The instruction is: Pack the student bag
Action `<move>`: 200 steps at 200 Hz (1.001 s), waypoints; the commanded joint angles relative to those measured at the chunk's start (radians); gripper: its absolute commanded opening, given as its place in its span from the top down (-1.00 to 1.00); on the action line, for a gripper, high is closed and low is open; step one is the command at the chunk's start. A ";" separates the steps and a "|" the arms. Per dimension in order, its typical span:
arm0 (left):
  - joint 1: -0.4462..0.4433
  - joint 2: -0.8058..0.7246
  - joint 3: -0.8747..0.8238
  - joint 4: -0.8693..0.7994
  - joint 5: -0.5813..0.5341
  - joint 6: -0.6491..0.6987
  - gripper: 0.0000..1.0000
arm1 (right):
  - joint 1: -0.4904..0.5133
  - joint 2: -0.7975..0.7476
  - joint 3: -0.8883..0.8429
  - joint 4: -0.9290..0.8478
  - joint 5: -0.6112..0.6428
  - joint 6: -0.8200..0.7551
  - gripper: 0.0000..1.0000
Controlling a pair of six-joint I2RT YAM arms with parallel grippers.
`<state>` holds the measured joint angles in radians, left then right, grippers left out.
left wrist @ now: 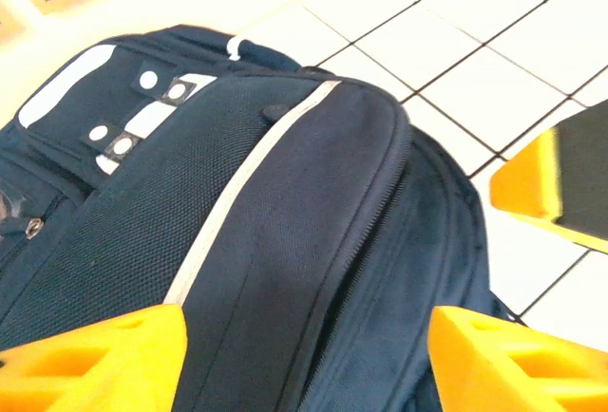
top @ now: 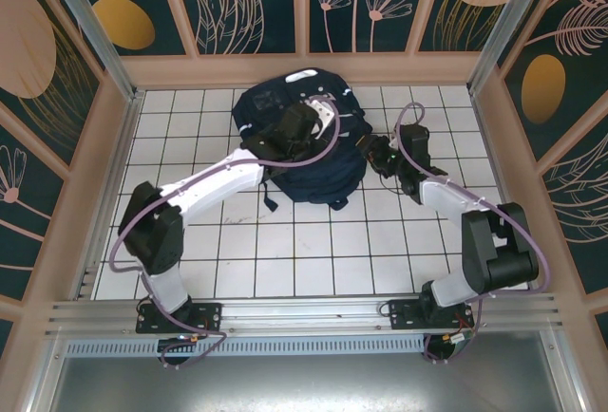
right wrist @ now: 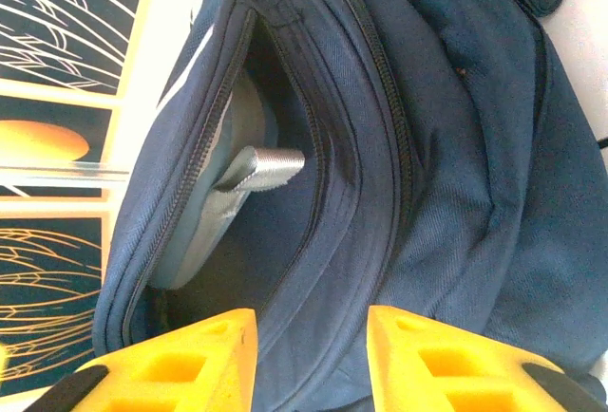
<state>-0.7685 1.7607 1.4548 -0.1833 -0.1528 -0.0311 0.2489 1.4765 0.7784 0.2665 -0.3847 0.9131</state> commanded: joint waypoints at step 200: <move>0.369 -0.052 -0.302 -0.022 0.323 0.405 -0.15 | 0.087 -0.166 0.029 -0.155 0.062 -0.105 -0.59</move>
<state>-0.4263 1.6981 1.1065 -0.1749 0.1516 0.2852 0.3294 1.3373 0.7967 0.1410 -0.3370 0.8337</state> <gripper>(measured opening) 0.637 0.793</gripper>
